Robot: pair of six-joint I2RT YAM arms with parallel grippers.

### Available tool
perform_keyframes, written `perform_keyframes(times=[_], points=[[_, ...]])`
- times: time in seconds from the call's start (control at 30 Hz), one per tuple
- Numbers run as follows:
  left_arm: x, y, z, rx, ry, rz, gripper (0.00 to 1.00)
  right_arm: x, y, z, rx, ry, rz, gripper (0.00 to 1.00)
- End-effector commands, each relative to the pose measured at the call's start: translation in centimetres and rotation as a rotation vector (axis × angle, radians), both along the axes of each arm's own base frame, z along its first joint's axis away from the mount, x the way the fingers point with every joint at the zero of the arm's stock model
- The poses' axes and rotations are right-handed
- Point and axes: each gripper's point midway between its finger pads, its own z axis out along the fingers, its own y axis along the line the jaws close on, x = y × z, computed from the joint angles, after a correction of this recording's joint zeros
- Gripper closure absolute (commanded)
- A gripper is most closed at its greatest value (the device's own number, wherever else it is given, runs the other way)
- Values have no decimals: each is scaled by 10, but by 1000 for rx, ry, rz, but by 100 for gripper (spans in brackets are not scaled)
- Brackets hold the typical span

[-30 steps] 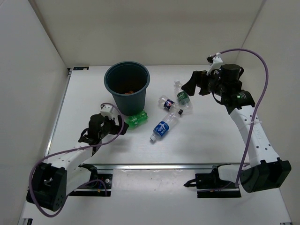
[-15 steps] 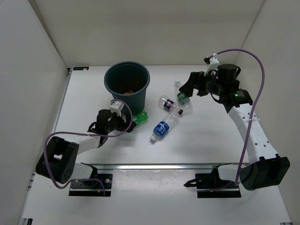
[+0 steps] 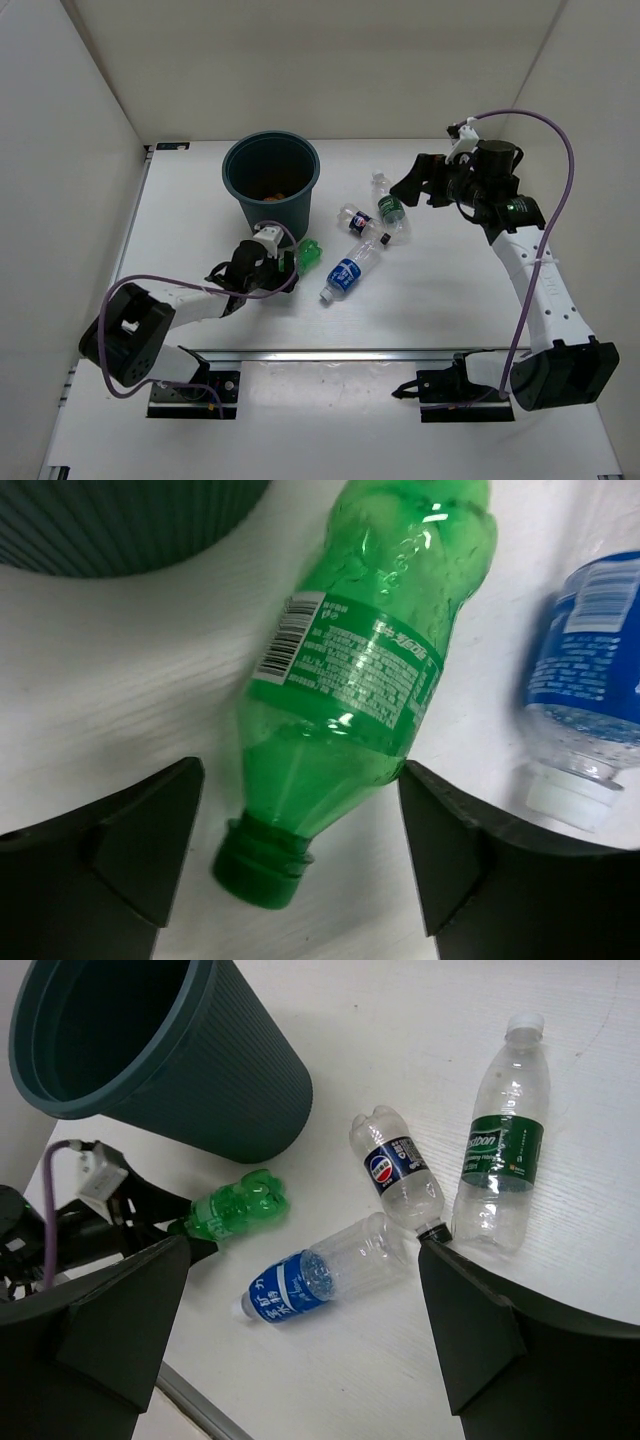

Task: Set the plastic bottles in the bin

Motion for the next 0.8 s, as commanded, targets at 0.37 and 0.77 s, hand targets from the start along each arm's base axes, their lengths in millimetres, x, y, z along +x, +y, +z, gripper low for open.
perform_keyframes(times=[0.37,0.77], points=[[6,-19,15,69,-29,-47,51,-14,-8,24,56,-86,-19,7],[-37,-57,202,-169,-263,-271,52,-14,-42,-24,12,-5,-155,6]])
